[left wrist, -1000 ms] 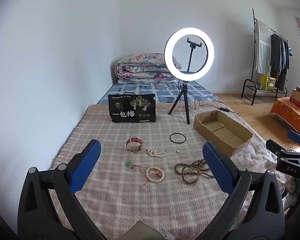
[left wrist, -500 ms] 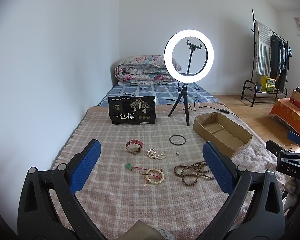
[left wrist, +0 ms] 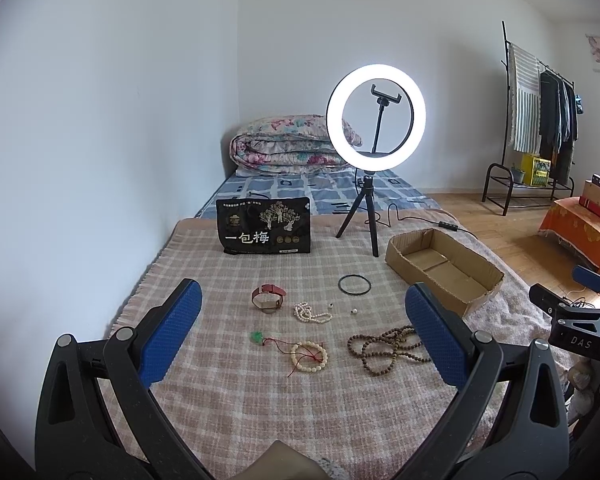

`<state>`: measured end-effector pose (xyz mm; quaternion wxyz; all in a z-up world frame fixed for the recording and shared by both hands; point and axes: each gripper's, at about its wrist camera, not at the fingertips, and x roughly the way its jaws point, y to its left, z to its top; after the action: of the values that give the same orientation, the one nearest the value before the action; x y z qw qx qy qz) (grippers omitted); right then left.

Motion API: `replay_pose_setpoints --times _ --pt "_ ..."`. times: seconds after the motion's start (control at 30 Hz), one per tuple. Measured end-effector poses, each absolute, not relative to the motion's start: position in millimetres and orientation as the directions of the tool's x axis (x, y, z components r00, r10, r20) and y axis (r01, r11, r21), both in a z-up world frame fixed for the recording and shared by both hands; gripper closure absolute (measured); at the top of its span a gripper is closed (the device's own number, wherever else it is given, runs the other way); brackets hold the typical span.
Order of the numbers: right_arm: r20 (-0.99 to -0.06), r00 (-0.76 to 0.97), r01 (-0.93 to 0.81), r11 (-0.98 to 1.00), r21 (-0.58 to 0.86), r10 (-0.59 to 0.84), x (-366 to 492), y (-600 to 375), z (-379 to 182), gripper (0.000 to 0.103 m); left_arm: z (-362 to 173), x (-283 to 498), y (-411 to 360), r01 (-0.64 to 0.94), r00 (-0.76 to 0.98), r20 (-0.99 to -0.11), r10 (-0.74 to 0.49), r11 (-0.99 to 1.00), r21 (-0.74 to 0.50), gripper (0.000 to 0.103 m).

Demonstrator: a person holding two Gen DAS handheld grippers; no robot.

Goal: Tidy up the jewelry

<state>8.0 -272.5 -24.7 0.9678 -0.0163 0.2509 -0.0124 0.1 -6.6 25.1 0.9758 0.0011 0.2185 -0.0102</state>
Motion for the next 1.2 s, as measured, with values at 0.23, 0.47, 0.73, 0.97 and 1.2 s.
replay_pose_setpoints --times 0.23,0.47,0.73,0.97,1.2 --pt "-0.489 0.872 0.014 0.999 -0.032 -0.028 9.7 -271.4 -25.1 0.000 32.9 -1.9 -7.1 0.024 0.910 -0.415 -0.022 1.000 -0.001 0.000" --pt "-0.492 0.870 0.015 1.000 -0.027 -0.027 9.7 -272.2 -25.6 0.000 35.1 -1.3 -8.2 0.024 0.909 -0.416 -0.022 1.000 -0.001 0.000" --pt "-0.496 0.868 0.015 1.000 -0.022 -0.024 11.1 -271.4 -26.9 0.000 33.2 -3.1 -8.8 0.024 0.911 -0.413 -0.022 1.000 0.000 0.000" --pt "-0.496 0.868 0.015 1.000 -0.021 -0.023 10.5 -272.1 -27.2 0.000 30.9 -3.6 -9.2 0.025 0.911 -0.412 -0.024 1.000 -0.001 0.000" --pt "-0.498 0.867 0.013 1.000 -0.018 -0.020 10.4 -271.5 -28.3 0.000 29.8 -3.9 -9.0 0.026 0.910 -0.413 -0.024 1.000 0.000 0.000"
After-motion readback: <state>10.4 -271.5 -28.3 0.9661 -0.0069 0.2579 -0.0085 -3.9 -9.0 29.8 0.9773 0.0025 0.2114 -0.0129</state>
